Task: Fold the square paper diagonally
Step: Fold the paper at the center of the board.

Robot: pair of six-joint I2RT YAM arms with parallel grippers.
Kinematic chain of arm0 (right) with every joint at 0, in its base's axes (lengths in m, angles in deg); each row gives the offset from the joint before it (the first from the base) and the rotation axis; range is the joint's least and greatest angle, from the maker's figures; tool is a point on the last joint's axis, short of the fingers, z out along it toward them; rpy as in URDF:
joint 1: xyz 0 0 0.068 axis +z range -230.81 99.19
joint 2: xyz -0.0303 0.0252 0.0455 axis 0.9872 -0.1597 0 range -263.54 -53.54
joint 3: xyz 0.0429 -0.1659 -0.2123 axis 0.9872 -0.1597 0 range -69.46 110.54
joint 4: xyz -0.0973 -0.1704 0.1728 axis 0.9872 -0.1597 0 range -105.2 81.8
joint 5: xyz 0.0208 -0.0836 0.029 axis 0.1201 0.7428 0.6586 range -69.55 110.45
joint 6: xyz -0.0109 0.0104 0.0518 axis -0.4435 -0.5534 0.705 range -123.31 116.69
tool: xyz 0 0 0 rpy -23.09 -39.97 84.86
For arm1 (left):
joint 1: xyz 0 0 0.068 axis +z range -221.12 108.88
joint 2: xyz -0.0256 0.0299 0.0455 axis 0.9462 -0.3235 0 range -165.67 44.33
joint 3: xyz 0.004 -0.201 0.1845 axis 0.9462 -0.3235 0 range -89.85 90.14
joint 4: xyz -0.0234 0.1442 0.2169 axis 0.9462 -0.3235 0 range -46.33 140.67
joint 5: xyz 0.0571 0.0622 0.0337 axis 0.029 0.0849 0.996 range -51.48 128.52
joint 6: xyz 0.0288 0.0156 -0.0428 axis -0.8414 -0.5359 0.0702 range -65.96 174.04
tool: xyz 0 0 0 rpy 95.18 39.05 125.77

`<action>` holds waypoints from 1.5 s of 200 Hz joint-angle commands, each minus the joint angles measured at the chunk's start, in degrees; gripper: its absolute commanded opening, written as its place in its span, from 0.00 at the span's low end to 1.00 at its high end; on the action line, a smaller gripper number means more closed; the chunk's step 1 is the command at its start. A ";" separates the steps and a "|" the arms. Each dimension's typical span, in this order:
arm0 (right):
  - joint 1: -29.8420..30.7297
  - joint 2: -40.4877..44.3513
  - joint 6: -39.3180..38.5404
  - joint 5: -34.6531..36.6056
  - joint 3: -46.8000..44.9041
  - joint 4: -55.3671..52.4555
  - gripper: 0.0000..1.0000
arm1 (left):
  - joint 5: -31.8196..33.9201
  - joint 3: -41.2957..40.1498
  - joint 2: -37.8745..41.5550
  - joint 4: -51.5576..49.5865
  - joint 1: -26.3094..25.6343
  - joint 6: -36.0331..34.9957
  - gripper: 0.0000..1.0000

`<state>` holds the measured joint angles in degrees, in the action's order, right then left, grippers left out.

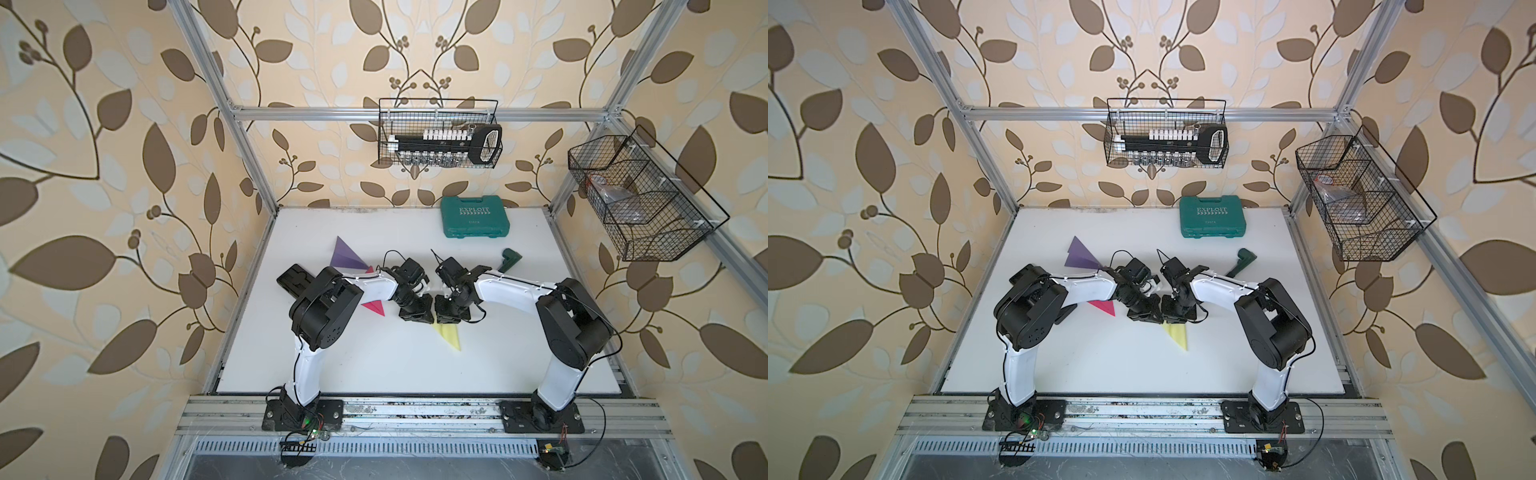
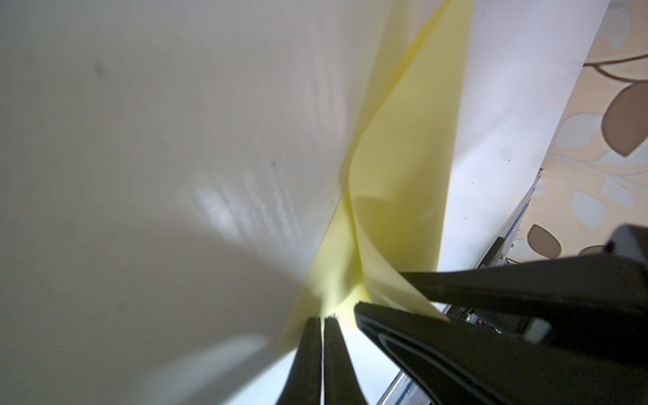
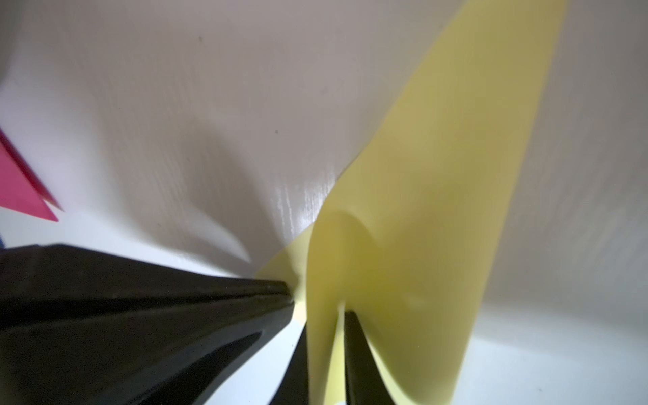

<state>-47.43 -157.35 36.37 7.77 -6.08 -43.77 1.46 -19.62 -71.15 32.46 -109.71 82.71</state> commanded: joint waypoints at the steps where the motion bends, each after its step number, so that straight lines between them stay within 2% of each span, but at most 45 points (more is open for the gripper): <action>1: 0.38 -1.78 2.22 -1.76 0.41 2.51 0.15 | 0.14 -0.45 2.81 -0.85 -0.08 -0.91 0.08; 36: 0.91 -3.16 2.18 0.19 0.68 0.74 0.16 | 0.14 -0.58 2.84 -0.92 -0.07 -1.11 0.08; 72: 1.94 -3.76 2.15 3.16 0.71 -1.51 0.22 | 0.06 -0.50 2.98 -0.92 -0.08 -1.12 0.07; 119: 2.24 -4.33 3.60 1.76 -0.98 0.41 0.29 | 0.01 -0.54 3.90 -1.33 -0.01 -1.08 0.08; 155: 2.28 -4.51 4.13 1.58 -1.04 0.55 0.35 | 0.56 -0.24 5.78 -2.87 -0.06 -1.17 0.15; 200: 2.34 -4.77 4.88 1.09 -1.52 1.37 0.36 | 1.40 -0.61 11.07 -5.98 0.16 -2.03 0.20; 212: 2.38 -4.82 4.92 0.92 -1.52 1.38 0.37 | 0.83 -1.13 12.22 -6.00 0.04 -2.04 0.18; 236: 2.47 -5.03 5.08 0.82 -1.43 1.38 0.47 | 0.66 -2.15 14.17 -6.45 0.09 -1.51 0.10; 300: 2.56 -5.36 5.23 0.52 -1.19 1.21 0.55 | 1.59 -4.58 16.48 -5.84 0.08 -0.73 0.08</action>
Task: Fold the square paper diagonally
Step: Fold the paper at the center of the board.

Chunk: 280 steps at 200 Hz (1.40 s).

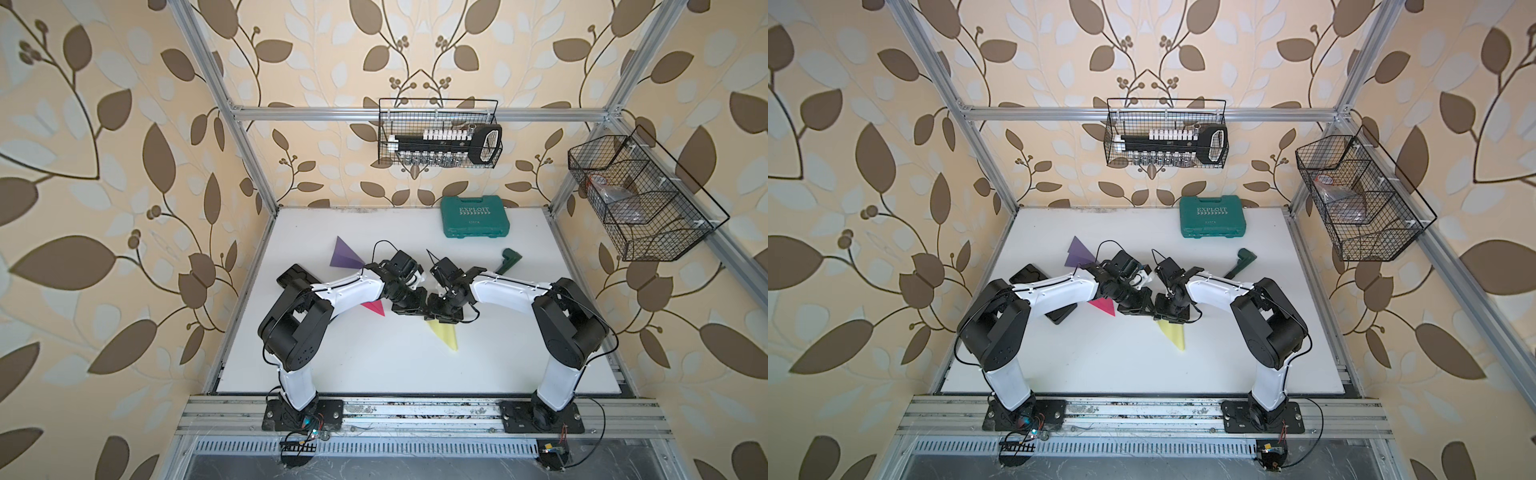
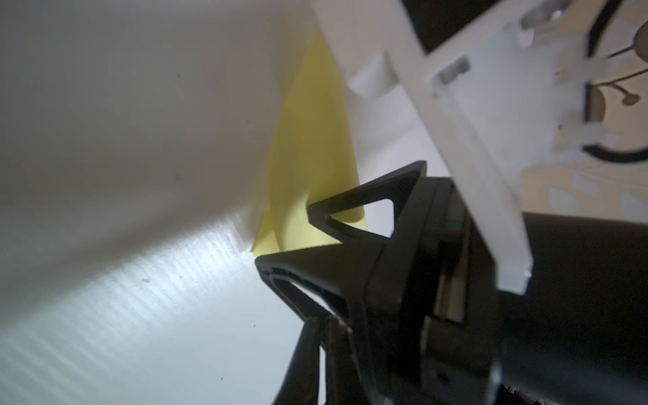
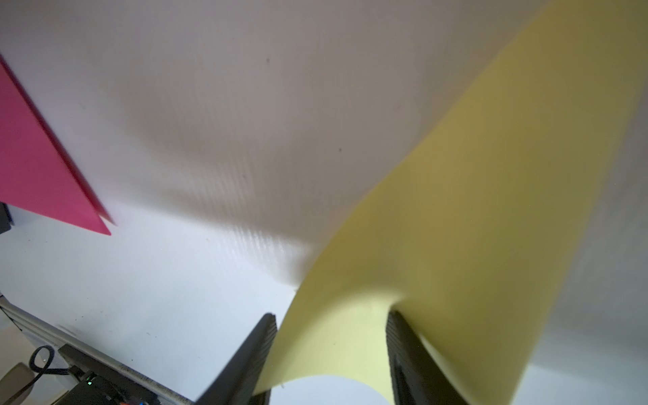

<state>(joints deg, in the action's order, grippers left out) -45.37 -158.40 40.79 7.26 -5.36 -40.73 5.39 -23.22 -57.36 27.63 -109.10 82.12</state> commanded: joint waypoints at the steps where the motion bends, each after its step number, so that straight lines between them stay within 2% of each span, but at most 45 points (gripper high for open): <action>1: 0.46 -4.30 0.82 1.00 -1.94 -1.83 0.55 | -2.41 -1.02 2.71 -1.02 -0.57 -0.13 0.08; 20: 0.46 -4.22 0.97 0.89 -2.06 -1.91 0.59 | -3.17 -1.73 3.60 -0.51 -0.53 -0.16 0.02; 45: 0.50 -4.20 0.99 1.02 -1.78 -2.17 0.59 | -1.68 -3.66 6.24 -0.48 -0.52 0.45 0.00; 66: 0.48 -4.24 1.14 0.99 -1.81 -2.27 0.59 | 3.29 -5.08 9.23 -2.33 -0.59 2.20 0.00; 116: 0.59 -4.40 1.87 0.70 -2.14 -1.62 0.59 | 7.89 -12.29 17.51 3.75 -0.62 16.25 0.00; 149: 0.68 -4.13 2.05 0.71 -1.78 -1.73 0.54 | 9.81 -15.90 20.68 9.17 -2.58 24.80 0.00; 199: 0.68 -3.76 2.40 0.55 -2.01 -1.59 0.54 | 13.12 -18.44 19.51 17.55 -7.72 33.71 0.00; 239: 0.67 -3.26 2.31 0.18 -2.14 -1.57 0.55 | 16.73 -21.75 14.95 25.92 -11.42 40.67 0.00; 280: 0.62 -3.05 2.40 -0.09 -2.18 -1.57 0.55 | 21.84 -22.71 14.34 29.12 -13.34 42.94 0.00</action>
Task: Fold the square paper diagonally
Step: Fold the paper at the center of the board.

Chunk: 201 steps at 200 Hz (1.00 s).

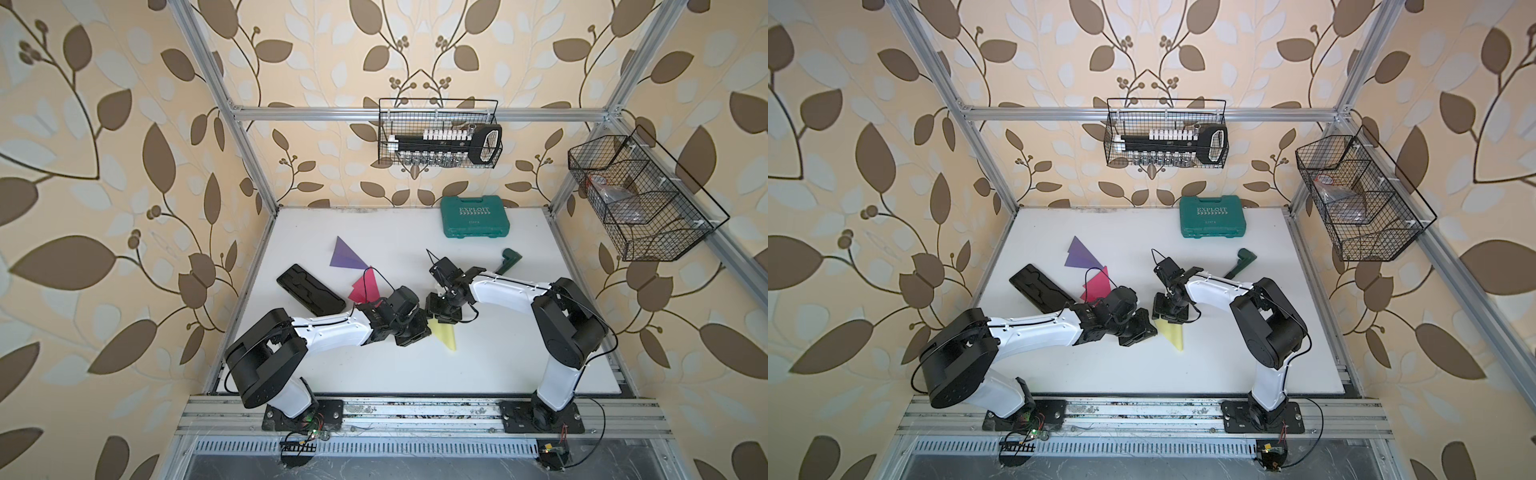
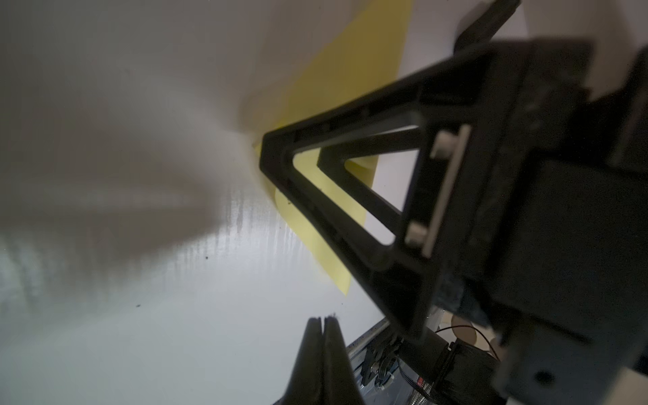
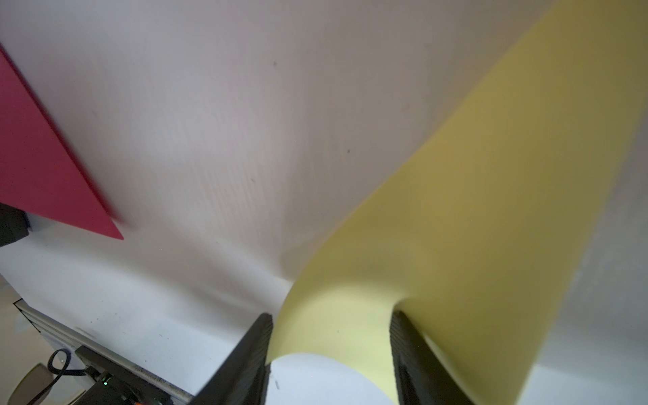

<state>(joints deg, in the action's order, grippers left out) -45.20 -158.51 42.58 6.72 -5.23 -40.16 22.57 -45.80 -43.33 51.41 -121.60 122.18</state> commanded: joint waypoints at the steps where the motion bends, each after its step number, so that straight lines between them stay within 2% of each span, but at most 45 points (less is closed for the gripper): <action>1: 0.47 -2.95 0.61 0.41 -2.33 -2.09 0.55 | 4.72 -0.16 0.30 5.56 -0.89 2.92 0.00; 95: 0.49 -2.62 0.96 -0.76 -3.32 -0.98 0.55 | 10.54 -0.22 -5.85 11.30 -4.45 8.27 0.00; 145: 0.41 -2.51 0.78 -1.11 -3.33 -1.08 0.55 | 12.87 -0.79 -7.20 14.53 -4.45 8.29 0.00; 201: 0.35 -2.36 0.78 -1.31 -3.36 -1.07 0.55 | 13.72 1.46 -9.80 11.13 -4.63 7.40 0.00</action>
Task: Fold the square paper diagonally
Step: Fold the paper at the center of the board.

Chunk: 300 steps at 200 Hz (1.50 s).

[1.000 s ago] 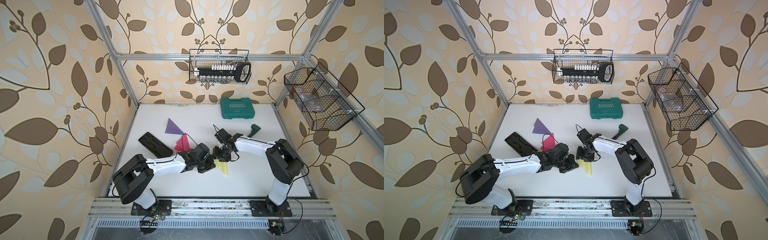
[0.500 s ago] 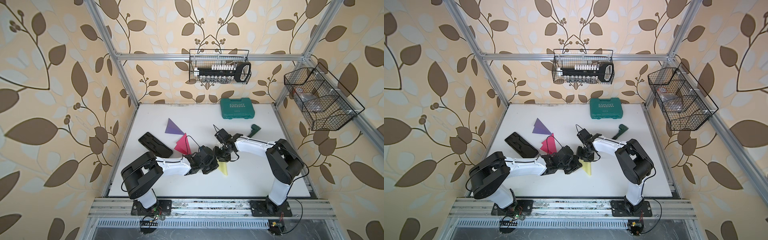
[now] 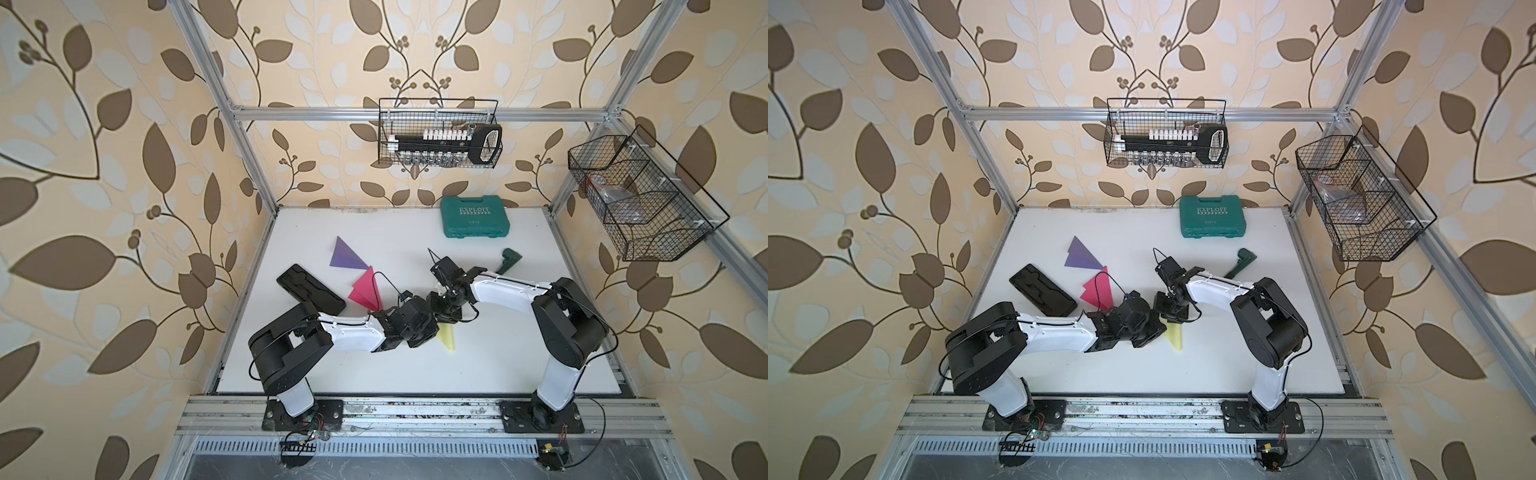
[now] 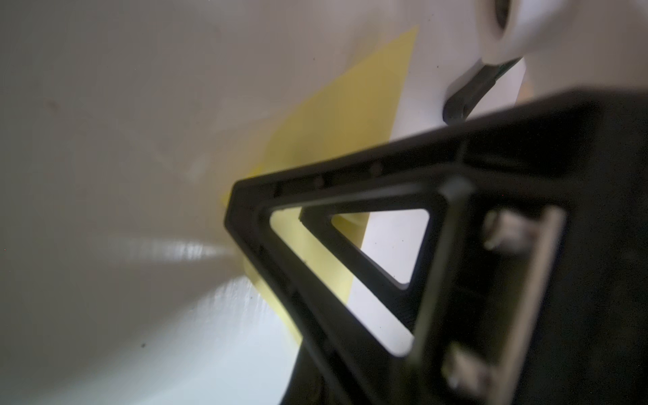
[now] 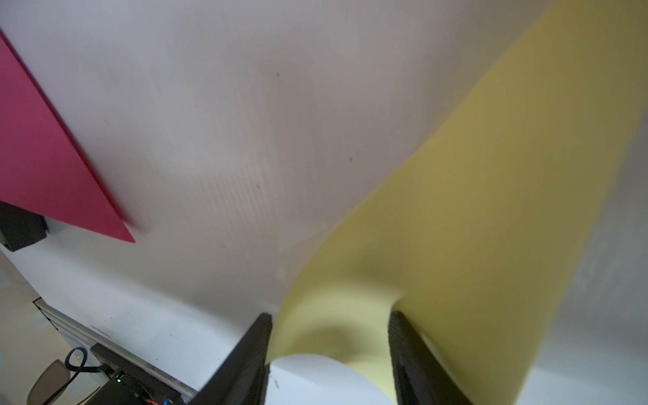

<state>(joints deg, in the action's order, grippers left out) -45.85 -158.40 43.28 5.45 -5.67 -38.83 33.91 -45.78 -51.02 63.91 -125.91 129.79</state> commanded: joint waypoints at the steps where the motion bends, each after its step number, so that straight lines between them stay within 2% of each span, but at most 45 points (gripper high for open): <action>1: 1.04 -2.46 0.08 -0.03 -2.95 -2.41 0.55 | 2.48 1.45 -2.07 -1.46 -0.32 -0.18 0.00; 60: 1.05 -2.14 0.48 -0.46 -3.30 -2.15 0.55 | 3.53 2.51 -5.42 -0.59 -0.57 -2.57 0.00; 97: 1.07 -1.80 1.46 -0.82 -3.41 -1.64 0.55 | 7.34 1.28 -5.70 1.61 -2.63 -3.07 0.00; 137: 0.76 -1.66 2.30 -1.34 -3.17 -0.98 0.55 | 14.76 -0.28 1.57 -2.86 -5.72 -4.09 0.00; 222: 0.72 -1.23 1.75 -0.42 -2.65 -2.32 0.59 | 22.45 -6.50 20.41 -14.23 -6.30 -5.08 0.00; 252: 0.70 -1.15 1.62 -0.45 -2.71 -2.41 0.62 | 22.24 -6.03 21.16 -16.37 -6.24 -5.25 0.00; 284: 0.83 -1.29 1.14 -0.12 -2.09 -3.50 0.71 | 21.26 -5.73 20.29 -15.94 -6.21 -5.51 0.00; 300: 0.83 -1.08 1.26 0.06 -2.09 -3.51 0.71 | 21.30 -5.58 20.21 -16.44 -6.08 -5.78 0.00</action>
<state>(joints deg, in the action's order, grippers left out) -45.28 -157.72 44.63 3.39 -6.37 -37.06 54.09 -51.62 -30.54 48.85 -132.20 125.77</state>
